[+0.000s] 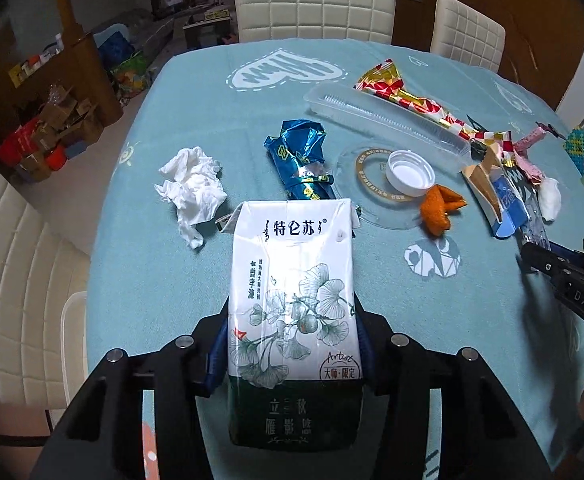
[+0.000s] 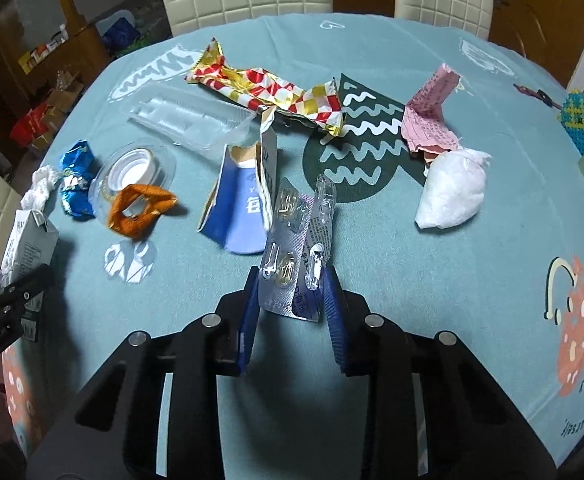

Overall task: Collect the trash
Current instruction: 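Carry the carton and blister pack to the bin and release both, then return to the table and grasp the torn blue paper cup with the left gripper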

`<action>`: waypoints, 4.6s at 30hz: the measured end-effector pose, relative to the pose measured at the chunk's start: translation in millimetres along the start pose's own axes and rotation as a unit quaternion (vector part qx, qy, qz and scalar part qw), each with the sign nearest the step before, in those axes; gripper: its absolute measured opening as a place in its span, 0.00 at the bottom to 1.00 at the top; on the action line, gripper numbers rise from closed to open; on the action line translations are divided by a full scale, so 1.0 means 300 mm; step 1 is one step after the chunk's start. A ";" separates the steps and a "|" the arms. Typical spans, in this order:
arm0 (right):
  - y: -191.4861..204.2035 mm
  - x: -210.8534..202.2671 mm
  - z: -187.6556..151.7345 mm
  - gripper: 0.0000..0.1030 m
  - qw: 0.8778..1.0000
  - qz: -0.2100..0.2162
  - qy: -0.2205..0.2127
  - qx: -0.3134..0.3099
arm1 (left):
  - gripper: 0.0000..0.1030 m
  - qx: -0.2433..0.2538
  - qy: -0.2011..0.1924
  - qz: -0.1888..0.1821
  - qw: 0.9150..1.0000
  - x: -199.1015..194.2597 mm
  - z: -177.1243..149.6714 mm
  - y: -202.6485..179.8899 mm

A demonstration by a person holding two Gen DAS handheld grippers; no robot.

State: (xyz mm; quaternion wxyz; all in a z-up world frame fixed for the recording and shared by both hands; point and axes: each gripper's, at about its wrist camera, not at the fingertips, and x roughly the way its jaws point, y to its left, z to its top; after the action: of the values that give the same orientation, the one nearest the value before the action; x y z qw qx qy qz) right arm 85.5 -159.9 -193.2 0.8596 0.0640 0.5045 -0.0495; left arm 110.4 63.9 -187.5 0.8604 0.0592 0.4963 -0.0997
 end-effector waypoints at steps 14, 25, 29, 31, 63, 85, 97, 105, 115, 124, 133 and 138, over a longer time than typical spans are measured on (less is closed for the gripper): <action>0.023 -0.162 -0.065 0.32 0.998 0.019 -0.041 -0.055 | 0.48 0.001 -0.035 0.008 0.999 -0.152 -0.038 -0.087; 0.100 -0.248 -0.051 0.32 0.991 0.059 -0.068 -0.101 | 0.48 -0.018 -0.054 0.017 0.998 -0.231 -0.069 -0.070; 0.152 -0.254 -0.048 0.33 0.988 0.071 -0.066 -0.121 | 0.48 -0.034 -0.059 0.027 0.997 -0.250 -0.082 -0.033; 0.191 -0.256 -0.045 0.33 0.986 0.078 -0.065 -0.135 | 0.48 -0.044 -0.060 0.032 0.997 -0.260 -0.092 -0.004; 1.005 -0.247 -0.059 0.35 0.923 0.203 -0.061 -0.321 | 0.59 -0.186 -0.070 0.138 0.970 -0.350 -0.262 0.635; 1.204 -0.188 -0.093 0.39 0.900 0.225 -0.032 -0.372 | 0.79 -0.273 -0.054 0.179 0.944 -0.321 -0.386 0.825; 1.179 -0.184 -0.084 0.66 0.907 0.218 -0.041 -0.357 | 0.79 -0.287 -0.058 0.169 0.941 -0.330 -0.393 0.827; 1.041 -0.195 -0.063 0.66 0.926 0.198 -0.046 -0.318 | 0.79 -0.252 -0.062 0.154 0.953 -0.326 -0.328 0.734; 0.666 -0.214 -0.009 0.66 0.959 0.145 -0.062 -0.234 | 0.79 -0.165 -0.074 0.110 0.977 -0.291 -0.181 0.429; 0.167 -0.206 0.053 0.66 0.985 0.071 -0.073 -0.137 | 0.79 -0.062 -0.076 0.041 0.994 -0.226 -0.042 -0.011; -0.272 -0.130 0.096 0.66 0.995 0.018 -0.053 -0.082 | 0.79 -0.002 -0.045 -0.023 0.999 -0.101 0.020 -0.433; -0.394 -0.066 0.123 0.66 0.997 0.018 -0.042 -0.065 | 0.79 0.020 -0.024 -0.024 0.999 -0.033 0.029 -0.564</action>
State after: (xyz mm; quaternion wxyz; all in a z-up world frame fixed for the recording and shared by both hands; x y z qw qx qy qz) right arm 89.9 -282.1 -165.3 0.8832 0.0154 0.4688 -0.0034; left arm 73.8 -101.4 -175.0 0.8683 0.0622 0.4743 -0.1312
